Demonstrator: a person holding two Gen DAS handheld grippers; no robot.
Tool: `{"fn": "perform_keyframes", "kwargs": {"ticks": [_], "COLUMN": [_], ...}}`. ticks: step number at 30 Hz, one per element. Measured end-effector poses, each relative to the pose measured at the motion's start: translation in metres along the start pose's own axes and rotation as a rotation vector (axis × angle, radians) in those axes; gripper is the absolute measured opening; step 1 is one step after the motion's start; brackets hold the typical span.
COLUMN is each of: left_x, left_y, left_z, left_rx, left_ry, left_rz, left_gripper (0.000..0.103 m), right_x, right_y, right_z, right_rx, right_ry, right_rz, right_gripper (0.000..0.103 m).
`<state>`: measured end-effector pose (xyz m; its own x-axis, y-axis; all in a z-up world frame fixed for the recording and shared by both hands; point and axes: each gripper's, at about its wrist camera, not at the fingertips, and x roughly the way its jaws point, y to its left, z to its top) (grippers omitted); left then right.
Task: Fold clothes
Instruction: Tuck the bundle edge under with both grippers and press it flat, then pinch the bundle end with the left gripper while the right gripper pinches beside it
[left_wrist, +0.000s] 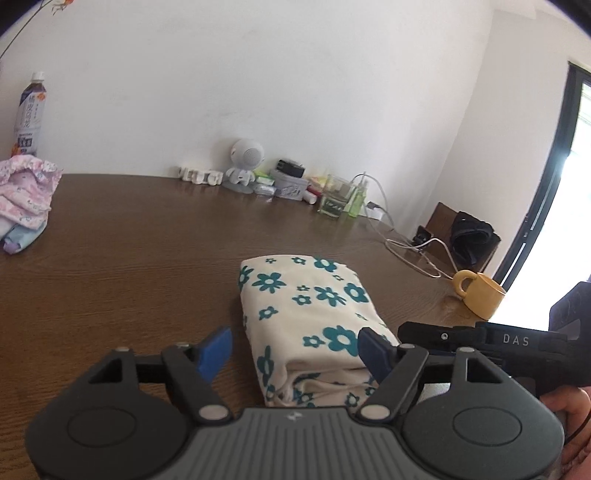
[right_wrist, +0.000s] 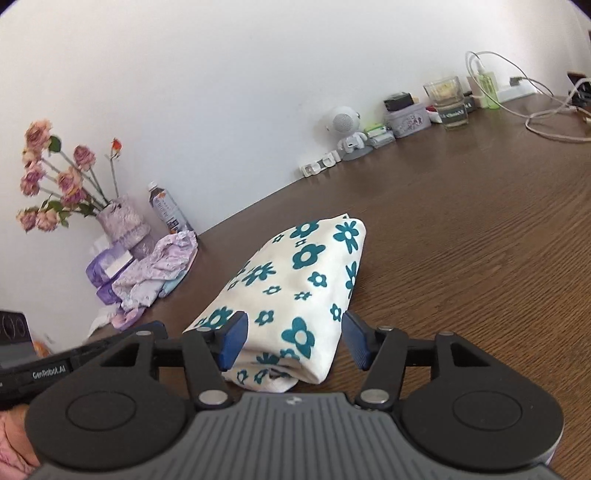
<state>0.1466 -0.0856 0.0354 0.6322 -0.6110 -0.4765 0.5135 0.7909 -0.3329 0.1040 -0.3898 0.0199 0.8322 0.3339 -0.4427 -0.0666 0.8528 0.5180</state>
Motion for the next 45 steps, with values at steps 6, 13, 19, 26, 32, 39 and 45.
{"fn": "perform_keyframes", "kwargs": {"ticks": [6, 13, 19, 26, 32, 39, 45], "left_x": [0.026, 0.026, 0.051, 0.069, 0.092, 0.115, 0.129], "left_y": [0.02, 0.007, 0.018, 0.032, 0.039, 0.048, 0.038], "left_z": [-0.001, 0.019, 0.018, 0.044, 0.042, 0.055, 0.058], "left_rx": [-0.132, -0.053, -0.067, -0.091, -0.124, -0.18, -0.134], "left_ry": [0.079, 0.04, 0.088, 0.083, 0.114, 0.119, 0.103], "left_rz": [-0.025, -0.016, -0.011, 0.011, -0.061, -0.054, -0.06], "left_gripper": [0.034, 0.063, 0.03, 0.069, 0.035, 0.061, 0.03], "right_x": [0.038, 0.035, 0.063, 0.07, 0.098, 0.106, 0.114], "right_y": [-0.007, 0.003, 0.0, -0.008, -0.019, -0.027, -0.029], "right_z": [-0.001, 0.013, 0.03, 0.049, 0.06, 0.069, 0.063], "right_rx": [0.07, -0.002, -0.011, 0.033, 0.066, 0.084, 0.093], "right_ry": [0.062, 0.03, 0.058, 0.026, 0.055, 0.04, 0.052], "right_rz": [-0.03, -0.048, -0.072, -0.077, -0.097, -0.092, -0.086], "right_gripper": [0.047, 0.049, 0.026, 0.049, 0.026, 0.038, 0.028]}}
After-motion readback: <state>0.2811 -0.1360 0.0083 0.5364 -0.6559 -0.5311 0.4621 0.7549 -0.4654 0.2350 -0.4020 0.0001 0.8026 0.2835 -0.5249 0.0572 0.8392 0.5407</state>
